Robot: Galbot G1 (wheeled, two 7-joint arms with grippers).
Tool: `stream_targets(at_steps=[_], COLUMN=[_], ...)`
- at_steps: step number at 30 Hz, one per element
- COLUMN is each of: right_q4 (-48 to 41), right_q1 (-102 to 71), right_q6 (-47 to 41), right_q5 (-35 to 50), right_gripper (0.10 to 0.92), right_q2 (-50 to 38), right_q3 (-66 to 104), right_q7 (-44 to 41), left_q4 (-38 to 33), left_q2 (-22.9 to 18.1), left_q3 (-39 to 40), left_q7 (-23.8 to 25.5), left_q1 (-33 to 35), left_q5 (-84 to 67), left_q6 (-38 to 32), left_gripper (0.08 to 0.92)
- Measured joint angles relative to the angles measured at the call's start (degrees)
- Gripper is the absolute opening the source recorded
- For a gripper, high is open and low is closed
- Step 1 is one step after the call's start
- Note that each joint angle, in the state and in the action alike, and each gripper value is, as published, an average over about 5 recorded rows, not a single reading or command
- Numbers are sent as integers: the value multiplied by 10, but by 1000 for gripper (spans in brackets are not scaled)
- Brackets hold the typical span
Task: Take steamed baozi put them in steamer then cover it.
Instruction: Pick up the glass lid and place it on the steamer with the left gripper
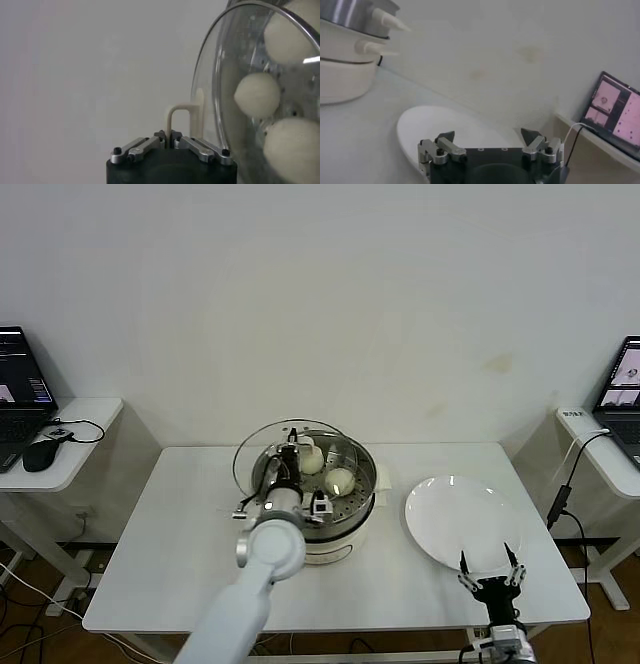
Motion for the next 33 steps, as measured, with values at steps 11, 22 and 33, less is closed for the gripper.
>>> stream_targets(at_steps=[11,22,33], right_q4=[-2,-5,-8], right_q1=[2,1,-5], right_q6=[0,0,2], right_q5=[-1,-2,-2], right_gripper=[823,823,823], right_q2=[0,-2,-5], right_q3=[-3,-10,-10], right_q7=[0,-1,-2], left_q4=[9,17,35], left_q2=[-42,-66,-72], left_q3=[6,9,-3], left_q7=[2,-4,-12], left_q1=[17,31,29], left_q5=[40,60,66], left_q6=[-3,-10,-16], left_gripper=[128,128,128])
